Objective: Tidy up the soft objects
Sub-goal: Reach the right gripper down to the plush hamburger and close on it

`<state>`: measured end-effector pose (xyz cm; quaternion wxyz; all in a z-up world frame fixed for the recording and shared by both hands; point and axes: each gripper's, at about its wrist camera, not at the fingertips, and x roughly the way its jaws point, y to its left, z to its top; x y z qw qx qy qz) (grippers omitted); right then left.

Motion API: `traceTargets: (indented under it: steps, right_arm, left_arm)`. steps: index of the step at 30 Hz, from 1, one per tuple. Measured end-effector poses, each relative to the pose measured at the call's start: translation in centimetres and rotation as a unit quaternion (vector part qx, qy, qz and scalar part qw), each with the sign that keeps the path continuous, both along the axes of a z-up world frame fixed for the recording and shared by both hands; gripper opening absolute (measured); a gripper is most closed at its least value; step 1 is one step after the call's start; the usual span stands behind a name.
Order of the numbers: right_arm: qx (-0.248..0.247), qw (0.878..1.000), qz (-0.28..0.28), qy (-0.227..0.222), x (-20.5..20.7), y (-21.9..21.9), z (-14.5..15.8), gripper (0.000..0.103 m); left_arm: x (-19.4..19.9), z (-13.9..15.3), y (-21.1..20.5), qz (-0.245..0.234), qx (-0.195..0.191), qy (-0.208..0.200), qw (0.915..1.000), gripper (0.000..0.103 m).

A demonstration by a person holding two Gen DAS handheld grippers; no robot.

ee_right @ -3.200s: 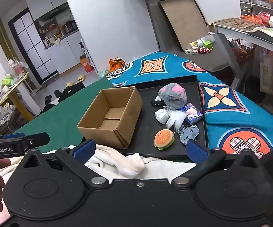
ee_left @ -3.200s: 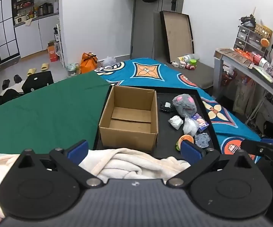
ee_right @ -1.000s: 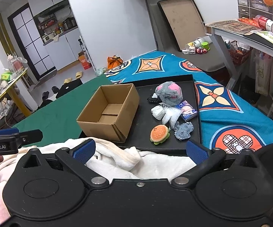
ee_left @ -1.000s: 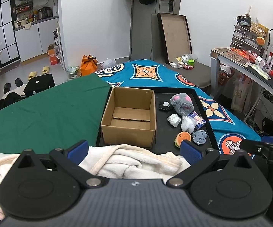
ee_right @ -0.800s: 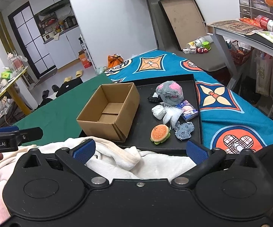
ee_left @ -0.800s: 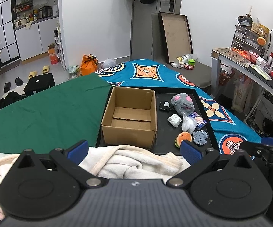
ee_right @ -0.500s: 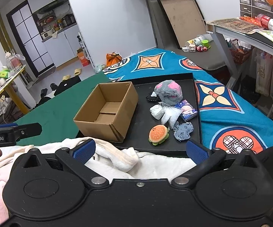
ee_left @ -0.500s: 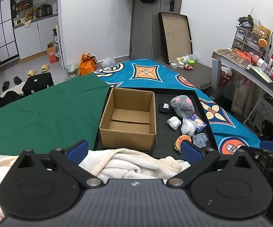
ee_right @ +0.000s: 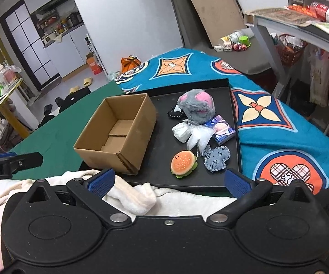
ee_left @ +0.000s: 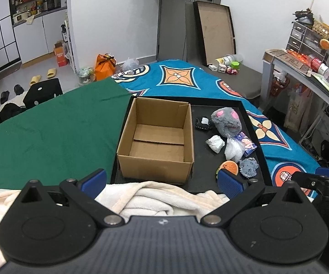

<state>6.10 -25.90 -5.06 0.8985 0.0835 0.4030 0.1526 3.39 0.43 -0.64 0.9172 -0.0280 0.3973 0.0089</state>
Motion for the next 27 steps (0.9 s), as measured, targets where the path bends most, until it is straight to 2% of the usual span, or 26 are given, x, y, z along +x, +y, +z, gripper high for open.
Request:
traceTargets:
  steps: [12, 15, 17, 23, 27]
  right_arm:
    - [0.016, 1.000, -0.001, 0.017, 3.8, -0.9, -2.6, 0.103]
    - [0.021, 0.999, -0.001, 0.026, 4.8, -0.9, -3.5, 0.100]
    - [0.019, 0.999, -0.001, 0.037, 5.4, -0.7, -4.2, 0.094]
    - [0.016, 0.998, 0.001, 0.061, 6.8, 0.5, -6.0, 0.093]
    - [0.015, 0.997, 0.000, 0.073, 7.8, 1.0, -7.1, 0.087]
  left_arm:
    - [3.7, -2.4, 1.2, 0.025, -0.002, 0.021, 0.9995, 0.102]
    - [4.5, -3.2, 1.4, 0.028, 0.004, 0.026, 0.9993, 0.102]
    - [5.0, -3.6, 1.5, 0.032, 0.003, 0.029, 0.9991, 0.102]
    - [6.7, -5.1, 2.5, 0.044, -0.005, 0.040, 0.9982, 0.100]
    - [7.7, -5.9, 3.3, 0.052, -0.009, 0.046, 0.9976, 0.100]
